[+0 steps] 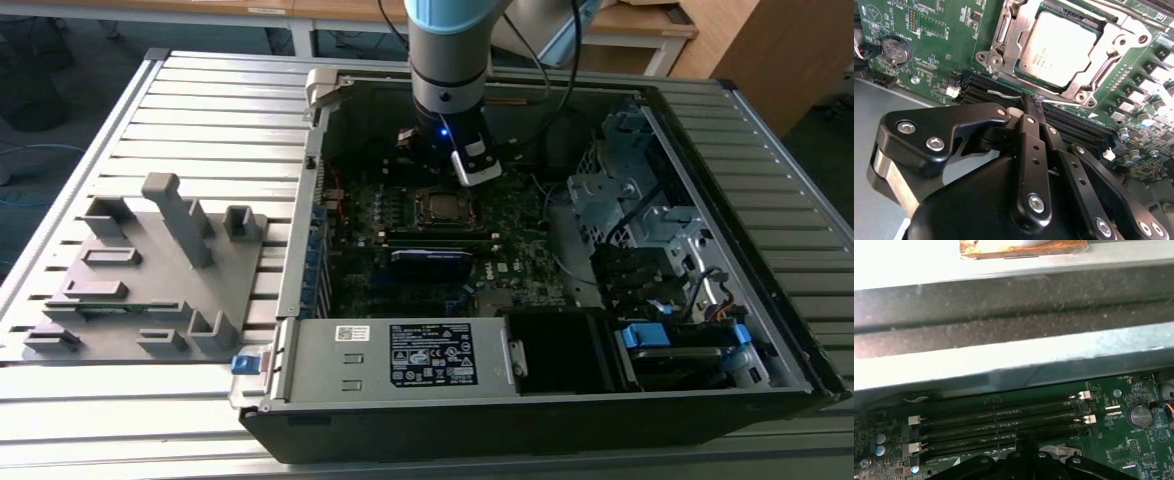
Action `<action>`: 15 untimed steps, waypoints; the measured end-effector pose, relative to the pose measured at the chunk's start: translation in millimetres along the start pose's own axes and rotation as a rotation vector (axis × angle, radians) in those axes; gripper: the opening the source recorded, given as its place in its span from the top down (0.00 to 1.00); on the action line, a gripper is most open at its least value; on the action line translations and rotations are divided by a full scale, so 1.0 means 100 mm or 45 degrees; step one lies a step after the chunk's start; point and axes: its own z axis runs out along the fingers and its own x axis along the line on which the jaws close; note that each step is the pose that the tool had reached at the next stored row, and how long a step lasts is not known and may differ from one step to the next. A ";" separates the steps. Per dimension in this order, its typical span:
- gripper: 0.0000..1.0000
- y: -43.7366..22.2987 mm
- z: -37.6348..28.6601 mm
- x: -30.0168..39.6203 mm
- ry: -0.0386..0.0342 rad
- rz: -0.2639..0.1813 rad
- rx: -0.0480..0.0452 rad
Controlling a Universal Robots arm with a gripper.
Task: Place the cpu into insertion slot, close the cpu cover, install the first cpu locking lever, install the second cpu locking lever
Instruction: 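Install the first cpu locking lever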
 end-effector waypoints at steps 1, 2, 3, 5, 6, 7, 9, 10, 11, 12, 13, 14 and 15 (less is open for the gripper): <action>0.90 0.001 0.003 0.001 -0.0016 0.003 0.005; 0.90 0.002 0.007 0.001 -0.0030 0.006 0.009; 0.90 0.002 0.010 0.001 -0.0045 0.009 0.013; 0.90 0.005 0.013 0.002 -0.0060 0.013 0.018; 0.90 0.005 0.013 0.002 -0.0062 0.013 0.018; 0.90 0.005 0.013 0.003 -0.0068 0.013 0.018; 0.90 0.004 0.015 0.008 -0.0170 0.010 0.016; 0.90 0.003 0.017 0.010 -0.0251 0.008 0.015; 0.90 0.003 0.020 0.011 -0.0340 0.006 0.013; 0.90 0.001 0.023 0.014 -0.0446 0.004 0.011; 0.90 0.000 0.025 0.017 -0.0562 0.001 0.009; 0.90 -0.001 0.028 0.020 -0.0685 -0.002 0.007; 0.90 -0.003 0.031 0.025 -0.0824 -0.005 0.004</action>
